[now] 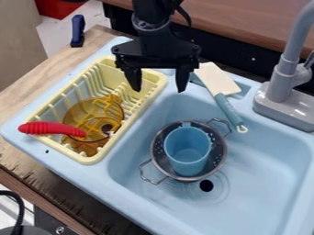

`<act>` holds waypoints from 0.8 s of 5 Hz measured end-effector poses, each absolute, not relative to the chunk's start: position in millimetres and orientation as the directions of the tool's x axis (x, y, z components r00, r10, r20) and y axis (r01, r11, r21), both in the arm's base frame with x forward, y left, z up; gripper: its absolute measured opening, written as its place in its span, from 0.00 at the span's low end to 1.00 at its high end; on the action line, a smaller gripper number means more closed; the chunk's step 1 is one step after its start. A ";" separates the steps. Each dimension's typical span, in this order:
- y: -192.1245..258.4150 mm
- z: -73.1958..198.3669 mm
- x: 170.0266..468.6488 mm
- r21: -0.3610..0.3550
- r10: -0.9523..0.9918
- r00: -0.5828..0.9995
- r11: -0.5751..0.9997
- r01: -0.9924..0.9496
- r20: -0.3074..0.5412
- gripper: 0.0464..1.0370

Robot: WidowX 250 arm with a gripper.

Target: Move pot to right side of the sink

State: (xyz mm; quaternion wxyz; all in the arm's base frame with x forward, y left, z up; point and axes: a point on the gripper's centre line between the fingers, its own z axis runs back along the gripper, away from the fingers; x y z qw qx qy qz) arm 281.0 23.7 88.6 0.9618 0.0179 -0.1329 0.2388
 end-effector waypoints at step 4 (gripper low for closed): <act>64.8 98.5 266.1 -0.064 0.811 0.551 0.572 -0.818 0.195 0.96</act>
